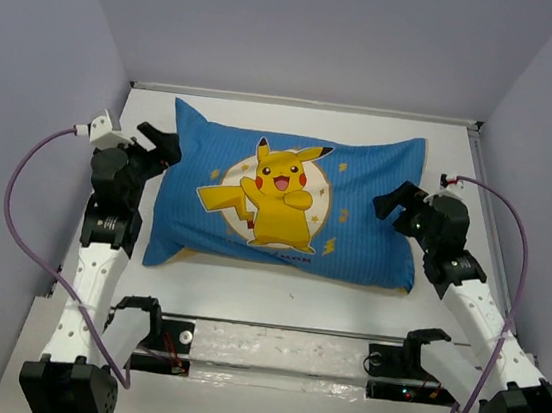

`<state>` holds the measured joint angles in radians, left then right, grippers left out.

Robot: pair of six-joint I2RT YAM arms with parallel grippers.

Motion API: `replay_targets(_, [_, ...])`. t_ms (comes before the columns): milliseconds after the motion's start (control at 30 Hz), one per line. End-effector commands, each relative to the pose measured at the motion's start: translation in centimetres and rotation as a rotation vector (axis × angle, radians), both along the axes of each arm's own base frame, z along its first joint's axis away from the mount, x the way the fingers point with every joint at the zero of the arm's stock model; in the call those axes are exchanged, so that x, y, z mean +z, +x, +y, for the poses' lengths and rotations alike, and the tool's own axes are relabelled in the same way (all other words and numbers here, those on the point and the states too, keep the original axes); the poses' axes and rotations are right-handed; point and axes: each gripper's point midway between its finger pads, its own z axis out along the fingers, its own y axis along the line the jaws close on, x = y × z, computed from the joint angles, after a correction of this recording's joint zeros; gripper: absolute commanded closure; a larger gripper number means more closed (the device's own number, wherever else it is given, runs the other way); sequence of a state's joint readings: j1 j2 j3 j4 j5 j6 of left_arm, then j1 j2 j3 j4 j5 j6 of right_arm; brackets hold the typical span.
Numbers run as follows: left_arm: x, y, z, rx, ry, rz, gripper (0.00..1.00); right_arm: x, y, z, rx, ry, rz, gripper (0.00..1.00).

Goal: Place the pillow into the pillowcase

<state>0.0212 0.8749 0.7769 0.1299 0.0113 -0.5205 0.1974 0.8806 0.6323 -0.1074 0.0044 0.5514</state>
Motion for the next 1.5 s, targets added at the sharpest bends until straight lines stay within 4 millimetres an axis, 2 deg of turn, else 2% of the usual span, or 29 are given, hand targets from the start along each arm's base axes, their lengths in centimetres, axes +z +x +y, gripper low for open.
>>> replay_targets(0, [-11.5, -4.7, -0.6, -0.089, 0.027, 0.383, 0.01, -1.2, 0.5, 0.1, -0.027, 0.048, 0.009, 0.09])
replay_targets(100, [-14.1, -6.3, -1.7, -0.130, -0.021, 0.425, 0.01, -1.7, 1.6, -0.9, -0.094, 0.033, 0.015, 0.32])
replay_targets(200, [-15.2, -5.6, -3.0, -0.175, -0.098, 0.427, 0.02, -1.6, 3.0, -0.7, -0.104, 0.041, 0.010, 0.68])
replay_targets(233, [-14.8, -4.7, -3.1, -0.184, -0.108, 0.395, 0.13, -1.6, 3.4, -1.0, -0.116, 0.041, 0.008, 0.97])
replay_targets(300, [-15.5, -3.6, -3.7, -0.202, -0.149, 0.401, 0.36, -1.2, 4.2, -1.7, -0.136, 0.053, 0.008, 1.00])
replay_targets(333, [-14.6, -2.6, -3.8, -0.207, -0.154, 0.350, 0.76, -0.9, 4.5, -2.8, -0.176, 0.056, -0.004, 1.00])
replay_targets(367, [-14.0, -2.2, -3.6, -0.198, -0.161, 0.325, 0.95, -0.6, 4.7, -3.6, -0.198, 0.052, -0.013, 1.00])
replay_targets(400, [-12.8, -1.4, -3.2, -0.163, -0.172, 0.286, 1.00, 0.1, 4.7, -4.2, -0.215, 0.052, -0.030, 1.00])
replay_targets(467, [-10.8, -0.1, -2.6, -0.137, -0.162, 0.223, 1.00, 0.9, 4.8, -6.0, -0.266, 0.037, -0.058, 1.00])
replay_targets(500, [-8.7, 0.8, -1.9, -0.107, -0.146, 0.179, 1.00, 1.5, 4.7, -6.4, -0.274, 0.034, -0.073, 1.00])
replay_targets(567, [-7.2, 1.8, -1.6, -0.100, -0.127, 0.160, 1.00, 2.3, 4.8, -7.2, -0.289, 0.014, -0.086, 1.00])
replay_targets(600, [-5.1, 2.4, -1.3, -0.087, -0.111, 0.121, 1.00, 2.1, 4.7, -7.4, -0.297, 0.003, -0.075, 1.00])
replay_targets(667, [-3.6, 2.2, -0.7, -0.065, -0.078, 0.093, 1.00, 1.3, 4.8, -9.3, -0.356, -0.036, -0.046, 1.00])
replay_targets(700, [-3.3, 2.1, -0.2, -0.040, -0.065, 0.082, 1.00, 0.6, 4.9, -9.7, -0.367, -0.039, -0.026, 1.00])
replay_targets(733, [-3.2, 1.8, 0.2, -0.024, -0.044, 0.076, 1.00, -1.8, 5.4, -9.6, -0.359, -0.030, 0.041, 1.00])
replay_targets(800, [-4.7, 1.6, 0.3, -0.015, -0.047, 0.099, 1.00, -4.3, 5.6, -9.1, -0.326, 0.002, 0.117, 1.00])
replay_targets(833, [-4.9, 1.6, -0.3, -0.047, -0.059, 0.098, 0.87, -5.2, 5.5, -9.2, -0.339, 0.008, 0.140, 1.00])
replay_targets(900, [-6.1, 1.2, -2.3, -0.138, -0.087, 0.119, 0.54, -4.7, 5.1, -9.6, -0.373, 0.020, 0.116, 1.00])
replay_targets(933, [-5.6, 0.8, -2.5, -0.142, -0.080, 0.103, 0.25, -3.8, 4.9, -9.8, -0.381, 0.015, 0.088, 1.00])
replay_targets(967, [-5.2, 0.5, -2.4, -0.137, -0.071, 0.090, 0.14, -1.7, 4.5, -9.9, -0.380, 0.014, 0.030, 0.92])
replay_targets(1000, [-4.1, 0.4, -1.9, -0.113, -0.050, 0.064, 0.04, -0.6, 4.2, -9.8, -0.372, 0.010, -0.001, 0.76])
replay_targets(1033, [-2.9, 0.2, -1.5, -0.098, -0.032, 0.039, 0.01, 1.3, 4.4, -9.4, -0.339, 0.015, -0.045, 0.57])
replay_targets(1067, [-0.5, 0.0, -1.3, -0.086, -0.010, -0.003, 0.01, 1.9, 3.6, -9.2, -0.323, -0.002, -0.034, 0.30])
replay_targets(1133, [2.0, -0.2, -0.6, -0.059, 0.044, -0.042, 0.01, 5.6, 3.7, -8.7, -0.278, -0.013, -0.096, 0.18])
replay_targets(1233, [5.7, 0.3, -0.2, -0.043, 0.090, -0.094, 0.01, 9.0, 3.2, -8.1, -0.241, -0.017, -0.164, 0.12])
replay_targets(1267, [5.3, 1.2, -0.2, -0.046, 0.095, -0.073, 0.01, 10.7, 3.3, -8.1, -0.236, -0.019, -0.200, 0.11])
replay_targets(1367, [5.2, 3.2, -2.3, -0.125, 0.029, -0.065, 0.01, 12.3, 5.1, -7.3, -0.184, -0.007, -0.227, 0.13])
replay_targets(1433, [4.9, 4.3, -4.5, -0.168, 0.002, -0.063, 0.01, 12.4, 6.4, -6.1, -0.116, 0.006, -0.209, 0.28])
replay_targets(1467, [4.1, 5.2, -6.4, -0.211, -0.021, -0.043, 0.01, 12.0, 7.7, -5.7, -0.092, 0.022, -0.197, 0.52])
